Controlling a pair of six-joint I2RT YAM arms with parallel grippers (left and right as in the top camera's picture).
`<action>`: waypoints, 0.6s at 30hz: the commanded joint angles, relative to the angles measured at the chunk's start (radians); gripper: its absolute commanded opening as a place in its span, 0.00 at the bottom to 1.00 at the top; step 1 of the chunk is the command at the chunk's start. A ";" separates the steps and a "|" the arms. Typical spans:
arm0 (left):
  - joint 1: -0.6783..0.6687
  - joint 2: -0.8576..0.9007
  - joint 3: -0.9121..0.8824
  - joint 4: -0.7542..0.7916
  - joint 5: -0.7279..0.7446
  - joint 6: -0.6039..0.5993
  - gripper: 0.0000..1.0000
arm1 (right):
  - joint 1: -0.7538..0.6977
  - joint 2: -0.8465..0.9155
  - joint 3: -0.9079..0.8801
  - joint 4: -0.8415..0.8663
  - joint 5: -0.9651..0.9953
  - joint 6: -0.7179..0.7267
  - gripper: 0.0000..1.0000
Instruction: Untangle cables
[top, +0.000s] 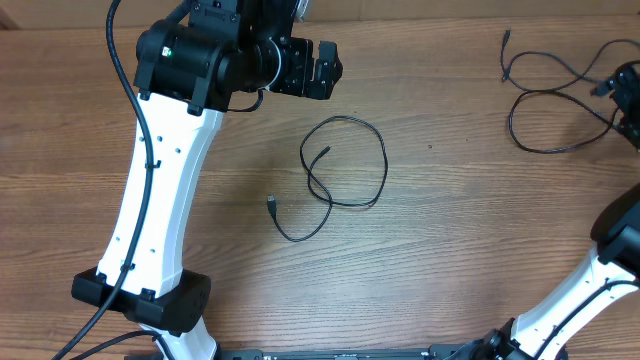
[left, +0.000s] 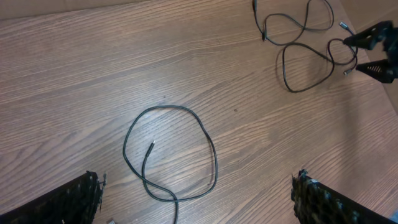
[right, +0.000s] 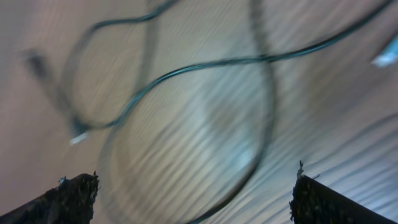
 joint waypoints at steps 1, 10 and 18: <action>-0.006 0.008 -0.003 0.004 0.008 -0.006 0.99 | 0.061 -0.061 0.015 -0.005 -0.166 -0.069 1.00; -0.006 0.008 -0.003 -0.008 0.008 -0.006 1.00 | 0.278 -0.055 -0.117 0.115 0.135 -0.156 1.00; -0.006 0.008 -0.003 -0.008 0.006 0.002 1.00 | 0.358 -0.053 -0.272 0.253 0.269 -0.142 0.89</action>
